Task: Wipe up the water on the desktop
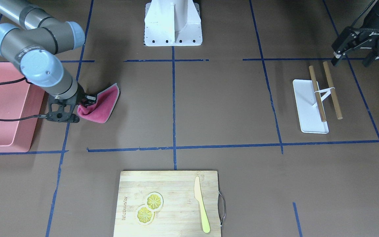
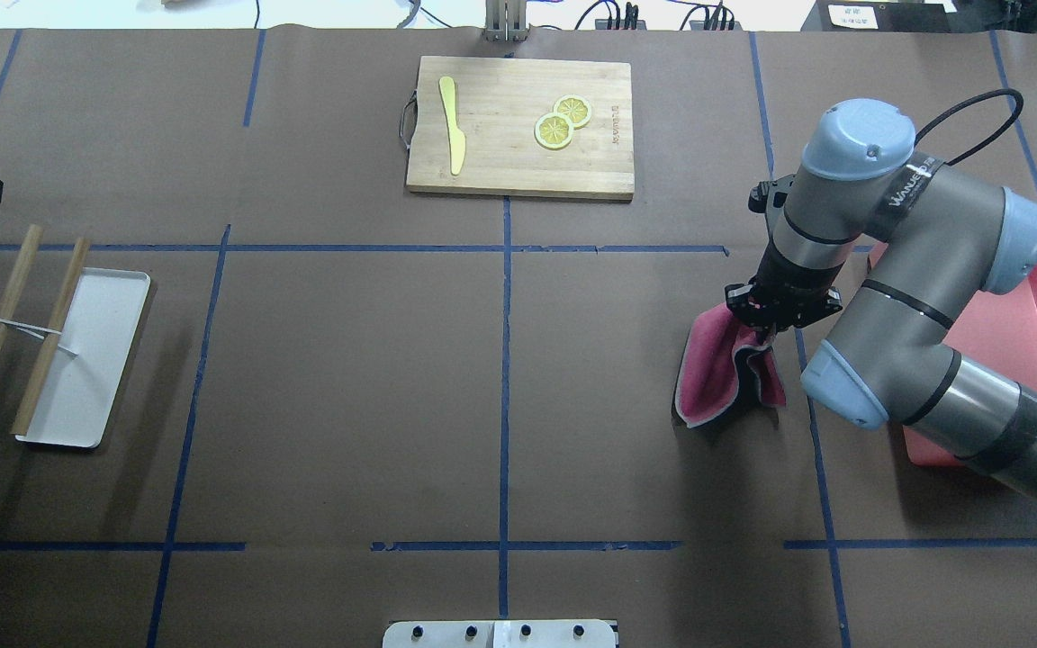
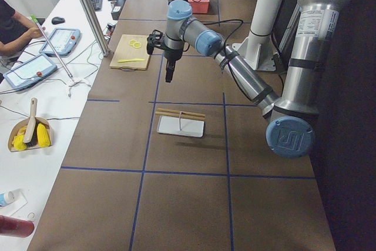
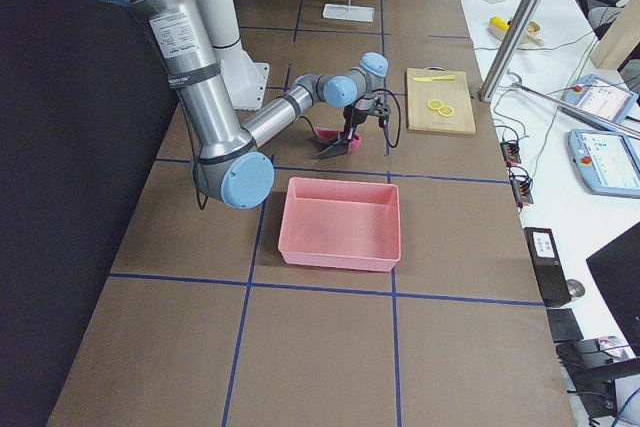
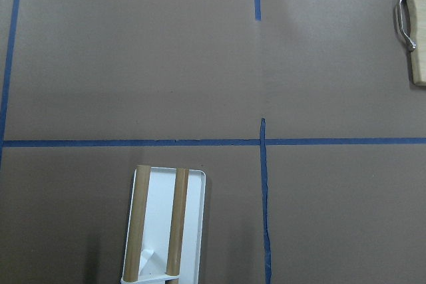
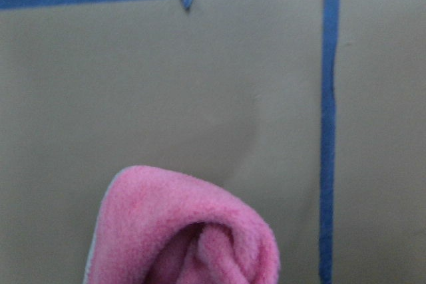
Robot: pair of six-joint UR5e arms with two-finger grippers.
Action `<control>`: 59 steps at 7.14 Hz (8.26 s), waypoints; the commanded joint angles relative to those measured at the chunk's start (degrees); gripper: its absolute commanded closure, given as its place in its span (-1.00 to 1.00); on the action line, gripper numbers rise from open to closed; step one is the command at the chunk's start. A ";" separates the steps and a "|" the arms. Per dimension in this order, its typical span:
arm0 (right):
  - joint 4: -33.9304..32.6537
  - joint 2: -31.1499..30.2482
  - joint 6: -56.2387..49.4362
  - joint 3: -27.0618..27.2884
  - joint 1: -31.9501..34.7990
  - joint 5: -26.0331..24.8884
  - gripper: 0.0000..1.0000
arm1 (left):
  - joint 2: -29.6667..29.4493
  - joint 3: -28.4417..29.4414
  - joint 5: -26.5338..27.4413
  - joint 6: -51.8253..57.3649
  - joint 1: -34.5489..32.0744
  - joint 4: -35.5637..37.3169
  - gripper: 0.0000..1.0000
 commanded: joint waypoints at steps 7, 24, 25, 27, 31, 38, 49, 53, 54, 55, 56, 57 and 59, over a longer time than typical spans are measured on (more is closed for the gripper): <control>4.18 3.60 9.57 -3.67 -8.07 -3.28 1.00 | 0.09 1.80 -0.09 0.33 0.13 -0.44 -1.00; 7.81 2.46 16.37 -3.59 0.51 -3.37 1.00 | -0.71 2.42 0.70 -0.46 0.13 -0.62 -1.00; 7.37 2.72 16.37 -2.02 1.13 -2.76 1.00 | -0.62 2.42 0.70 -0.37 0.13 -0.62 -1.00; -3.01 2.20 15.32 7.70 3.33 -2.67 1.00 | -0.27 2.42 0.70 -0.37 0.05 -0.62 -1.00; -24.89 -3.48 -11.34 27.33 16.12 -1.27 1.00 | 1.83 3.03 0.44 6.70 -1.26 0.26 -1.00; -24.36 -18.01 -46.30 22.26 33.75 6.12 0.31 | 4.74 24.01 -0.26 42.50 -16.73 4.31 -1.00; 2.01 -25.57 -56.13 2.13 44.91 12.89 -1.00 | 7.82 35.64 -7.30 49.64 -23.77 -1.41 -1.00; 13.10 -27.24 -55.44 -6.89 46.48 12.27 -1.00 | 7.64 35.12 -7.38 47.98 -23.69 -1.41 -1.00; 13.52 -26.11 -54.92 -7.27 47.80 12.80 -1.00 | 7.64 35.11 -7.38 47.88 -23.77 -1.41 -1.00; 12.83 -25.32 -51.87 -7.01 47.81 12.80 -1.00 | 7.64 35.02 -7.38 47.88 -23.77 -1.41 -1.00; 12.91 -25.05 -50.62 -6.57 47.90 12.80 -1.00 | 7.64 35.02 -7.38 47.88 -23.69 -1.41 -1.00; 13.17 -25.31 -50.60 -6.48 47.90 12.80 -1.00 | 7.47 35.63 -7.38 47.88 -23.68 -1.41 -1.00; 13.35 -25.31 -50.52 -5.70 47.90 12.98 -1.00 | 7.38 35.73 -7.38 47.88 -23.60 -1.32 -1.00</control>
